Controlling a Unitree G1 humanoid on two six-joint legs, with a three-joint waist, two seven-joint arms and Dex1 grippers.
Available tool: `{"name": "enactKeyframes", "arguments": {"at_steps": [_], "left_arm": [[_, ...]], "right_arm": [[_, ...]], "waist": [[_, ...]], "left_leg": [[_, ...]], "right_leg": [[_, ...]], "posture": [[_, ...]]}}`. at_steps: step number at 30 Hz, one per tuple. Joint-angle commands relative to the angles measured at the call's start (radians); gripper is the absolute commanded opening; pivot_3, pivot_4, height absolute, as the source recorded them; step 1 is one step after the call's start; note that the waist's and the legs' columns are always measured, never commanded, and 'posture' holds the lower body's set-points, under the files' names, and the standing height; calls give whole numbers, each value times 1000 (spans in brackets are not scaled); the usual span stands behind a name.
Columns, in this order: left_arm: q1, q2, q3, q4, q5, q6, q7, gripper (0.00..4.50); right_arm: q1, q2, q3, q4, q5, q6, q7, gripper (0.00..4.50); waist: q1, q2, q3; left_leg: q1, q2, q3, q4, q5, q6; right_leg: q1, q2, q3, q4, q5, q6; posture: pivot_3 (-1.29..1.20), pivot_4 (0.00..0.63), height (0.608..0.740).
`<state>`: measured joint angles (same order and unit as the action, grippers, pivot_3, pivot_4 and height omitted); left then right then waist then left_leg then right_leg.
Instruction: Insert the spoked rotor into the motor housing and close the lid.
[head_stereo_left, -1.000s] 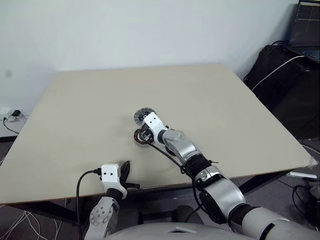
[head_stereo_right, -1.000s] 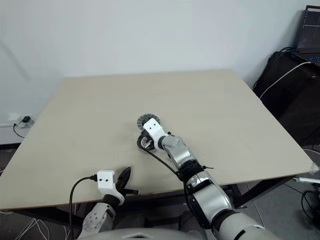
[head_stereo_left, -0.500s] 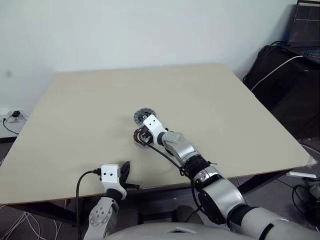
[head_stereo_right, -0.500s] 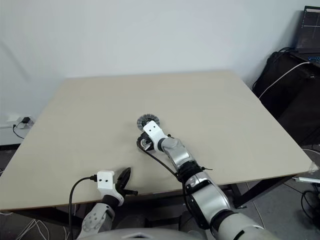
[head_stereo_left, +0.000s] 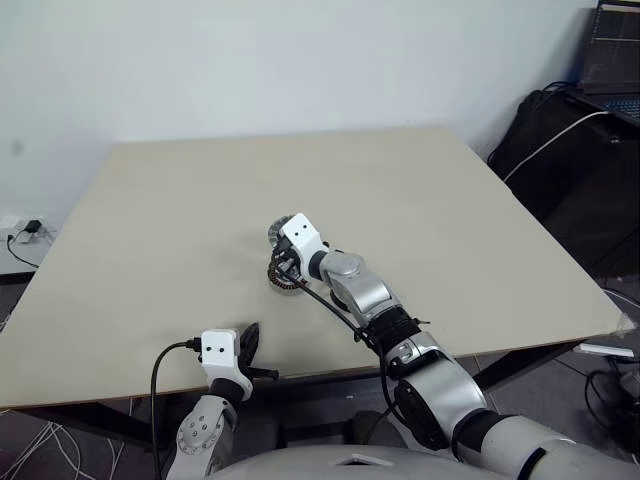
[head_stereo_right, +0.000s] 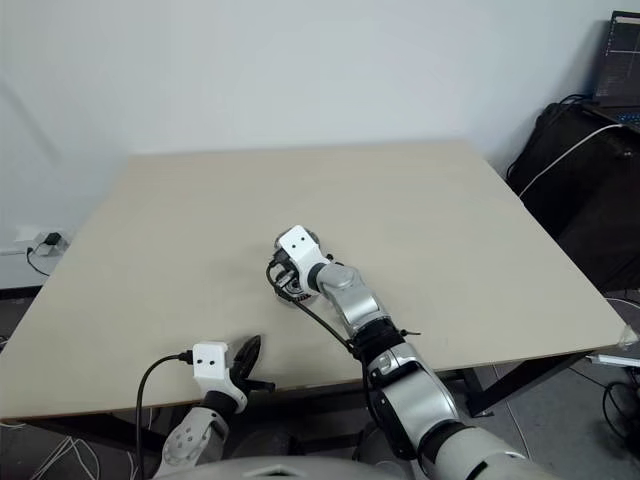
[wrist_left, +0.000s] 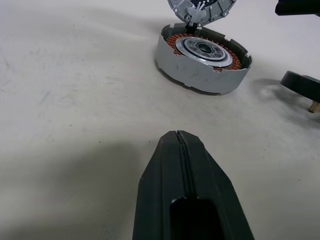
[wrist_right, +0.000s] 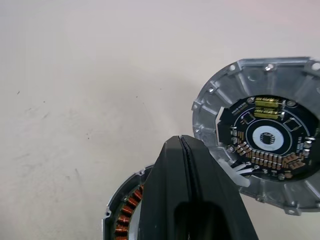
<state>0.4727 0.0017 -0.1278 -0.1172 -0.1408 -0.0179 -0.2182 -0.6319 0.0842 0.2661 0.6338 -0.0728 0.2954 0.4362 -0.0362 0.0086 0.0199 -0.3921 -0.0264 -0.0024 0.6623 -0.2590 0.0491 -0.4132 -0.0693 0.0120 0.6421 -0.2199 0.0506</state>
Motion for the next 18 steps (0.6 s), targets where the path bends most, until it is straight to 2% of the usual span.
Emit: {"name": "enactKeyframes", "arguments": {"at_steps": [1,5,9,11,18], "left_arm": [[-9,-3,-6,-46,-11,-6,-1,0],[0,-5,-2,-52,-11,-7,4,0],[3,-5,-1,-55,-12,-6,4,0],[4,-4,-2,-56,-12,-4,3,0],[-3,-2,-3,-55,-12,2,-1,0]], "right_arm": [[2,-11,2,47,-16,-6,-12,26],[3,-39,-5,178,-45,-4,-66,26],[-6,-47,-15,202,-43,-16,-81,26],[-8,-43,-18,173,-32,-22,-68,26],[12,-60,23,-37,-45,41,-9,26]], "waist": [[0,0,0],[-1,1,-1],[-1,1,-2],[0,1,-2],[-1,1,1]], "left_leg": [[0,0,0,0,0,0],[0,0,0,0,0,0],[4,0,0,0,-2,-3],[6,0,0,0,-2,-3],[5,0,0,0,-1,-2]], "right_leg": [[0,0,0,0,0,0],[0,0,0,0,0,0],[4,-2,0,0,0,0],[6,-3,0,0,-3,4],[4,0,1,1,-2,4]], "posture": [[0,0,740],[0,0,740],[0,0,740],[0,0,740],[0,0,740]]}}
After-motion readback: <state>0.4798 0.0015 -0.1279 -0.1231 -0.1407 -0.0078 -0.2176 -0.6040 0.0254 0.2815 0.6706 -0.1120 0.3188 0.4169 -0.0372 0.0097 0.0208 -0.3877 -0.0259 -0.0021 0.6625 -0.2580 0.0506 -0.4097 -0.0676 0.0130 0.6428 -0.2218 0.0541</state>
